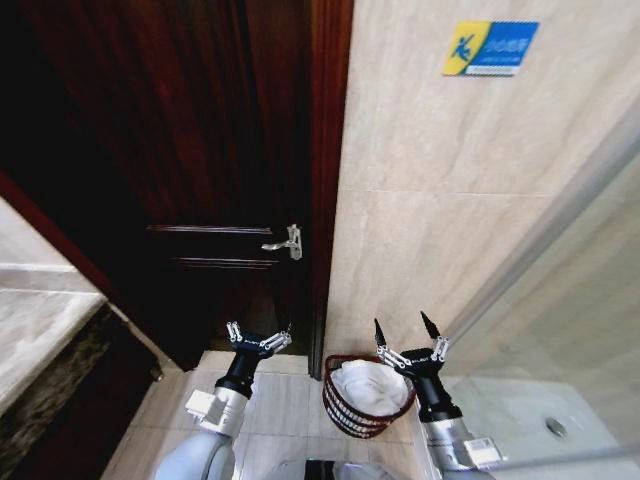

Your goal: Discard the used towel into the hamper.

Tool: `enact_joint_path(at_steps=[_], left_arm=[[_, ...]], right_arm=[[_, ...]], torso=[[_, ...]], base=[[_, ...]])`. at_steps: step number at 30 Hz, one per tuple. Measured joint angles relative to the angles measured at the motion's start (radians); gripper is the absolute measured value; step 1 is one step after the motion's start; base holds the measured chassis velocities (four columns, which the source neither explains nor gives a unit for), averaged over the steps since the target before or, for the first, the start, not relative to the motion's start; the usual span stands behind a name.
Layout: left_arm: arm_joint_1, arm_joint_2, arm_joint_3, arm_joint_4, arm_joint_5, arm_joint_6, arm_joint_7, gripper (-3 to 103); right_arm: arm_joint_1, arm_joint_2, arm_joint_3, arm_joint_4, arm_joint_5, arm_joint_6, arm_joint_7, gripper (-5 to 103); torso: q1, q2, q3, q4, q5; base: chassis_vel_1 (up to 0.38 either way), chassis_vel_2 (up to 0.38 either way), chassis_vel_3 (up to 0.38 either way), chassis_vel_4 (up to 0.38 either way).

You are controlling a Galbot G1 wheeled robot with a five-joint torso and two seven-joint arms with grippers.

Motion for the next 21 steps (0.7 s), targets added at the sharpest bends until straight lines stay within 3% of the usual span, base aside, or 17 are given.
enact_joint_path(at_steps=[21], left_arm=[[0.0,0.0,0.0,0.0,0.0,0.0,0.0,100]], right_arm=[[0.0,0.0,0.0,0.0,0.0,0.0,0.0,100]], torso=[[0.0,0.001,0.0,-0.0006,0.0001]], base=[[0.0,0.0,0.0,0.0]])
